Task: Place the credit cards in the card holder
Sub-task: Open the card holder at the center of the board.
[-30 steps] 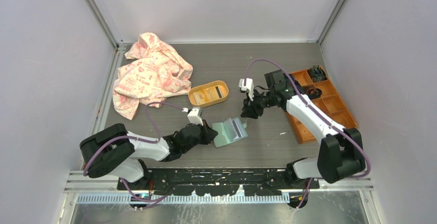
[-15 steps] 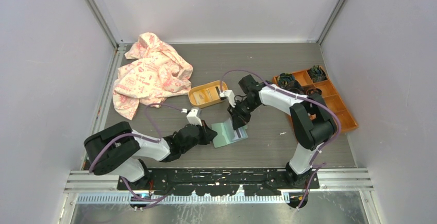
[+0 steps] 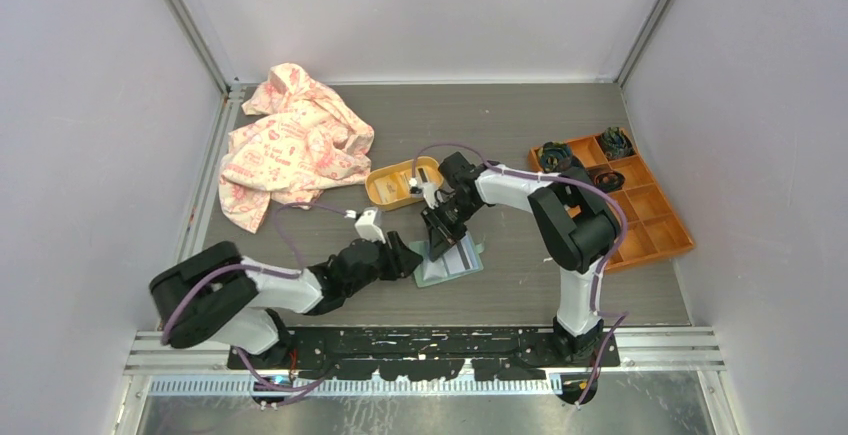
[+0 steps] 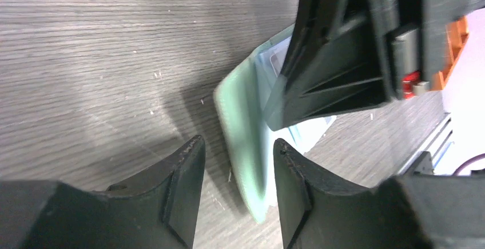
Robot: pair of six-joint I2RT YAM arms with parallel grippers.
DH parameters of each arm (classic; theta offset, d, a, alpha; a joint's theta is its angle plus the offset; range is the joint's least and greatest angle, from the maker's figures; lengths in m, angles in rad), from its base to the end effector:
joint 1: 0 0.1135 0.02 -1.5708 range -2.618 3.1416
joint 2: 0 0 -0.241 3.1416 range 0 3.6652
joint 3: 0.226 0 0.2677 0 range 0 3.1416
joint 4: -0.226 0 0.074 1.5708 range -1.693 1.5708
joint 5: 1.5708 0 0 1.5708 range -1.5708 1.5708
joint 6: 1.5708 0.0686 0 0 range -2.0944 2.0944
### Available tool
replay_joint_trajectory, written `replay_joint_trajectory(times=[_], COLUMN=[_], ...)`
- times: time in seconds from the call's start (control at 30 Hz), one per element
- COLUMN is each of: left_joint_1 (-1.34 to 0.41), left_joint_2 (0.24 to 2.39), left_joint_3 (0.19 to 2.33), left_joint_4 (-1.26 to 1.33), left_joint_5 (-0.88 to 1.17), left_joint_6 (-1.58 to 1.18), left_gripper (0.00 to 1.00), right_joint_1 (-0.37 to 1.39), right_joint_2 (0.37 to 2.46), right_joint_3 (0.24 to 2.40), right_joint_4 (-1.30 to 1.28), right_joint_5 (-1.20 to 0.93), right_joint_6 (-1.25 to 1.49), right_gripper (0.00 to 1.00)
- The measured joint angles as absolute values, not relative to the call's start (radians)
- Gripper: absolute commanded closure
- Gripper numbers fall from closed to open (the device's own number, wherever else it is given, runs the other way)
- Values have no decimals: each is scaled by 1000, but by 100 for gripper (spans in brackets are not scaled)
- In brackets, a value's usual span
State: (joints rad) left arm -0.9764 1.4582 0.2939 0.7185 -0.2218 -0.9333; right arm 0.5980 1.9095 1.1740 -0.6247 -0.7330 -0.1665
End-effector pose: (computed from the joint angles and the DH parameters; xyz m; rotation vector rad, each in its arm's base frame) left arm 0.1684 -0.2221 0.0763 -0.1043 2.1469 -0.9654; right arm 0.2716 0.2406 0.0880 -1.1830 2.6294 1.1454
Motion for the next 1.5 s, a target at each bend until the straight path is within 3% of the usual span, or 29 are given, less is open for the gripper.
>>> replay_joint_trajectory(times=[0.23,0.4,0.73,1.17,1.5], left_joint_1=[-971,-970,-970,-968,-959], left_joint_2=[1122,1025,1311,1557,1631], left_joint_3=[285,286,365,367,358], left_joint_4=[449,432,574,681,821], left_joint_5=[-193,-105,79,41,38], left_joint_6=[-911,-889,-880,-841,-845], left_gripper=[55,82,93,97,95], right_joint_1=[596,596,595,574,481], right_joint_2=[1936,1936,1937,1922,1628], right_joint_3=[1176,1198,1209,1227,1163], right_joint_4=[-614,-617,-630,-682,-680], right_joint_5=[-727,-738,-762,-718,-605], right_joint_6=[-101,-99,-119,-183,-272], right_gripper=[86,86,85,85,82])
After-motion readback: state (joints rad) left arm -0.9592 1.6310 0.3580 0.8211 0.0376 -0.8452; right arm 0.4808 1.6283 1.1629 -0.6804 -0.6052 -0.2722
